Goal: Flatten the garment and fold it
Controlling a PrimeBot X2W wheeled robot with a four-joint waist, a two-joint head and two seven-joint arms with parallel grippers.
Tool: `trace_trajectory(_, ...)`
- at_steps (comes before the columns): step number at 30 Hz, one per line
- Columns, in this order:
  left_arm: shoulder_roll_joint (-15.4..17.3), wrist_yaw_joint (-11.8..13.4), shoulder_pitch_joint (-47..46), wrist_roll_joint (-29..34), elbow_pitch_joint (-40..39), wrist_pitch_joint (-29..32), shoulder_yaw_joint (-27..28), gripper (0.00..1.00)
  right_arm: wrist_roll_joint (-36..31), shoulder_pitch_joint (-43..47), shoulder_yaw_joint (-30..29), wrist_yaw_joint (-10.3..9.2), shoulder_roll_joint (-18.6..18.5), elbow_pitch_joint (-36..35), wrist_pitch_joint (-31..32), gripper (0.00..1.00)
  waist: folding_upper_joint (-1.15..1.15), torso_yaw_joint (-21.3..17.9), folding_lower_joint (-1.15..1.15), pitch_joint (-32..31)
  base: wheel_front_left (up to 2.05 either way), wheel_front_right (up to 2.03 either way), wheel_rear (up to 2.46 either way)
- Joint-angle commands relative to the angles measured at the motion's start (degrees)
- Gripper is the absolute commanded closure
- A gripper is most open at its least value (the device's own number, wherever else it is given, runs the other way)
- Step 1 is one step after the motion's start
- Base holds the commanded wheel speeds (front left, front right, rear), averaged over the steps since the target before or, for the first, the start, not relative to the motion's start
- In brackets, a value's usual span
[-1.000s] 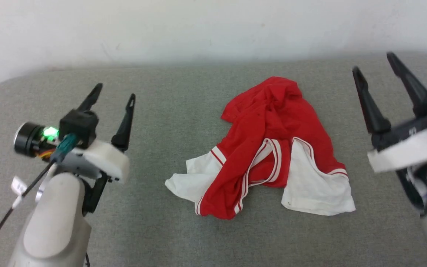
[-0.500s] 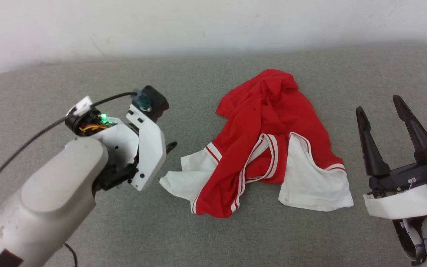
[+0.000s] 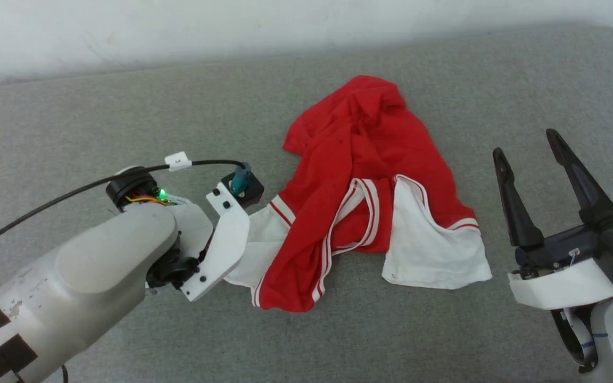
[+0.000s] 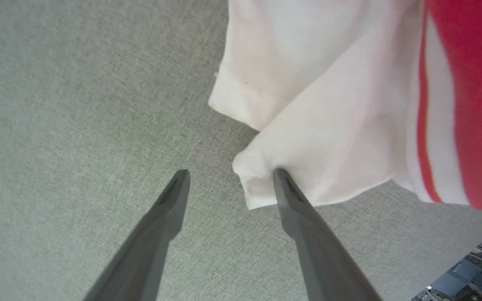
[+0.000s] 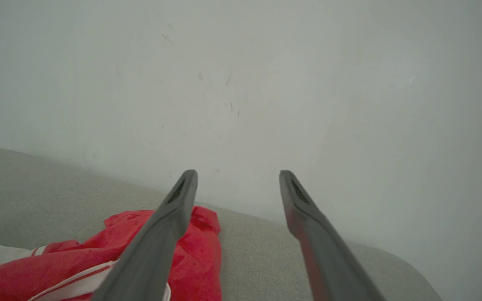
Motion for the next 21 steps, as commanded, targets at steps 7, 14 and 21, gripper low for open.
trace_trajectory(7, -0.70, -0.37, 4.32, 0.78, 0.05, 5.26, -0.43, 0.67, -1.15, -1.87, 0.67, -0.05, -0.11, 1.10, -0.26, 0.00, 0.00, -1.51, 0.00, 2.02, 0.00, 0.00, 0.00)
trace_trajectory(14, 0.73, -0.37, 3.90, -2.72, -3.50, 3.98, -0.44, 1.00, -0.94, -4.70, 3.58, -0.05, -4.18, 2.76, 0.70, 0.00, 0.00, -0.34, 0.00, -0.19, 0.00, 0.00, 0.00)
trace_trajectory(21, 5.07, -0.37, 2.62, -7.17, -3.09, -8.39, -0.45, 1.00, 7.77, -11.84, 23.58, -0.05, -21.24, 0.49, 16.56, 0.00, 0.00, 0.80, 0.00, -3.16, 0.00, 0.00, 0.00)
